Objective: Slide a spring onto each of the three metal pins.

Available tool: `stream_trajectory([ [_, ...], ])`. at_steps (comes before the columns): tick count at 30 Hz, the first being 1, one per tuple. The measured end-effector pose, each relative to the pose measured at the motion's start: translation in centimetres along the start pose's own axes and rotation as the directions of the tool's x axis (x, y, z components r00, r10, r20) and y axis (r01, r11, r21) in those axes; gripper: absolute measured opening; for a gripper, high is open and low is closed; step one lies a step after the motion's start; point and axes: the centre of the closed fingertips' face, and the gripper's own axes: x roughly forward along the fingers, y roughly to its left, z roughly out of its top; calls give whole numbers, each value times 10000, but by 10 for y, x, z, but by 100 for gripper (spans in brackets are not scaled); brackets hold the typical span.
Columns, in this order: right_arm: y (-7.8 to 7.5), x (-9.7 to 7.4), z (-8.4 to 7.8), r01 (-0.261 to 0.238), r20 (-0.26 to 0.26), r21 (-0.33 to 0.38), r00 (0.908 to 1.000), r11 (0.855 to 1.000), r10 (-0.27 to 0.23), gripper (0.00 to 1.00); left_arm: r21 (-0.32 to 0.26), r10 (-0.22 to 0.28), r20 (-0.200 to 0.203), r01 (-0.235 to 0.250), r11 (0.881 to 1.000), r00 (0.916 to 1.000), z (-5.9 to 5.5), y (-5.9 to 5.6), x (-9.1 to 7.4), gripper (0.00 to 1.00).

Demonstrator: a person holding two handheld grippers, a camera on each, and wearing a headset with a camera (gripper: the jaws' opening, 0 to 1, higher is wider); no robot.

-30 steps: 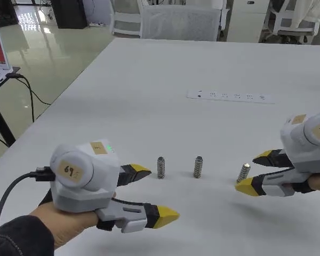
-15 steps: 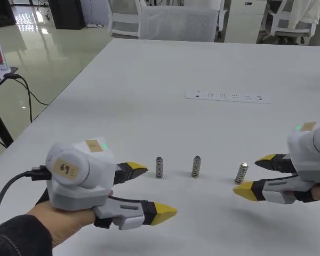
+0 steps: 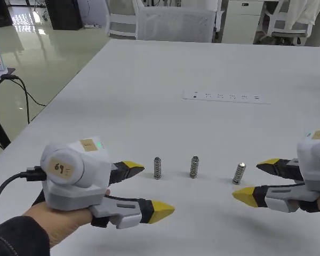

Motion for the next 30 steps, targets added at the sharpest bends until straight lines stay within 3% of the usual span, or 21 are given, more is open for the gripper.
stream_trajectory([
  [17, 7, -4, 10, 4, 826, 182, 9966, 9998, -19, 60, -136, 177, 22, -177, 9998, 9998, -1, 4, -1, 60],
  [30, 9, -5, 11, 24, 949, 210, 9955, 9998, -44, 65, -199, 333, -98, -335, 9992, 9994, -4, 7, -2, 61],
])
